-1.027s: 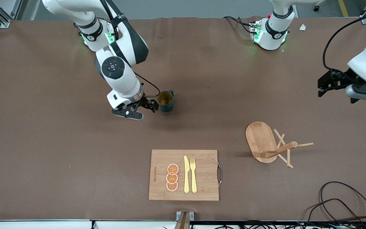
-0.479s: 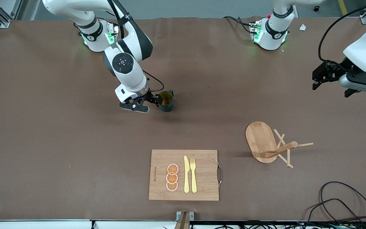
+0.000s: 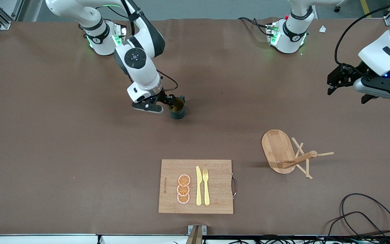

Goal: Transfer cup from left to right arm and place

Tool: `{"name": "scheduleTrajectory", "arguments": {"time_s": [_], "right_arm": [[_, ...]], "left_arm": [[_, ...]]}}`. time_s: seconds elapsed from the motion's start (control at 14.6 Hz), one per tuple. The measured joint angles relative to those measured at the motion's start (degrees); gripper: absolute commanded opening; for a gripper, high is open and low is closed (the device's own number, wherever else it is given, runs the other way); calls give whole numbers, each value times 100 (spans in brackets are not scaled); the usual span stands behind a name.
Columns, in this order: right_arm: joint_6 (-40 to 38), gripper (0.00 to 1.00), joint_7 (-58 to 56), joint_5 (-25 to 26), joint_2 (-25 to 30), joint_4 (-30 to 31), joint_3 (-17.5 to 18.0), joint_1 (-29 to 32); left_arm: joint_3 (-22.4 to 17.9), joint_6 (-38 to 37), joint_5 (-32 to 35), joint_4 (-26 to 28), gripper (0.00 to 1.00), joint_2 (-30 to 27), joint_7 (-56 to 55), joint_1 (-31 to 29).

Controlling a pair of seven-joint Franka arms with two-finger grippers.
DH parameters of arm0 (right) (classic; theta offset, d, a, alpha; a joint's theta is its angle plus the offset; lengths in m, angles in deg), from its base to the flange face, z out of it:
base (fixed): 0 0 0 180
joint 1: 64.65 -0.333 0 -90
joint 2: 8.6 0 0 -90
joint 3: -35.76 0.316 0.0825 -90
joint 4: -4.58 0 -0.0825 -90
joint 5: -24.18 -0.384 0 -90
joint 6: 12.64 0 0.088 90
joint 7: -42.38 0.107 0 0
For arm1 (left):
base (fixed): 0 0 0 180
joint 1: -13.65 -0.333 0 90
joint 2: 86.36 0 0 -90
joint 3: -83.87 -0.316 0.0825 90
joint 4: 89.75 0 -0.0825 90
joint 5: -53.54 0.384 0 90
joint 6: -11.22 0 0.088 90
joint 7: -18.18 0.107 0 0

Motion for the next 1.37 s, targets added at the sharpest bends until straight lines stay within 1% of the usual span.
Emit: {"name": "scheduleTrajectory", "arguments": {"time_s": [0.14, 0.34, 0.48, 0.68, 0.96, 1.23, 1.37], "right_arm": [[133, 100, 78, 0, -20, 72, 1, -111], [468, 100, 101, 0, -44, 337, -1, -178], [630, 100, 101, 0, -46, 483, -9, -178], [670, 100, 102, 0, -46, 510, -17, -178], [729, 98, 106, 0, -77, 522, -17, -195], [1046, 97, 178, 0, -359, 535, -16, -253], [1129, 95, 205, 0, -476, 535, -17, -293]], "left_arm": [[98, 2, 0, 4, 100, 1, -3, -177], [96, 3, 0, 5, 100, 1, -22, -260], [94, 3, 0, 10, 100, 3, -273, -269], [67, 4, 3, 16, 100, 5, -518, -307], [48, 4, 4, 28, 100, 42, -517, -598], [70, 9, 4, 21, 100, 54, -552, -646], [86, 12, 4, 5, 100, 57, -585, -648]]}}
